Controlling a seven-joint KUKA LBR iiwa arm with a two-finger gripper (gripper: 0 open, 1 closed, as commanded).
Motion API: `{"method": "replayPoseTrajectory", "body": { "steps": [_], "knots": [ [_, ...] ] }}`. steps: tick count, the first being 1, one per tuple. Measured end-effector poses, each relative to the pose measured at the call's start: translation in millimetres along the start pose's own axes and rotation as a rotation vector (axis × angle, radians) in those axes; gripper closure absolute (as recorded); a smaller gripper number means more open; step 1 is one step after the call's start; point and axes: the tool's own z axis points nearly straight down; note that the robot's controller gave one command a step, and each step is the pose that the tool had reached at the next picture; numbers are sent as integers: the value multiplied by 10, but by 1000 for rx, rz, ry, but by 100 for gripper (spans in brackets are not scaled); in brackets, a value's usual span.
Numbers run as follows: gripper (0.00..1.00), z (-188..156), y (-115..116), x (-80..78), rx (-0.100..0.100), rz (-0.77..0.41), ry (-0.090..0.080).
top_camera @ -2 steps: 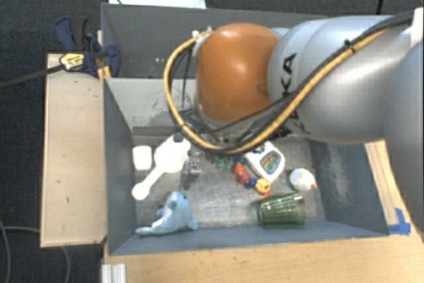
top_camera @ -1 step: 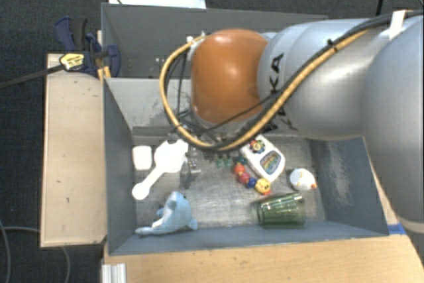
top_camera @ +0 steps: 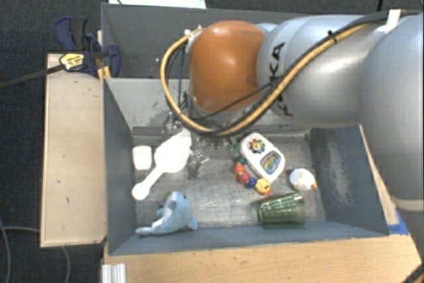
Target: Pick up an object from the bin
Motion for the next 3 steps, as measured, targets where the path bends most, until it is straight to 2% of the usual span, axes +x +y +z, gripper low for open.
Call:
{"method": "replayPoseTrajectory", "body": {
  "steps": [1,2,3],
  "knots": [
    [0,284,-155,-210,0,-59,-3],
    [0,685,-71,-239,0,-409,-1],
    [100,899,-84,-229,-1,-495,6]
  ]
}}
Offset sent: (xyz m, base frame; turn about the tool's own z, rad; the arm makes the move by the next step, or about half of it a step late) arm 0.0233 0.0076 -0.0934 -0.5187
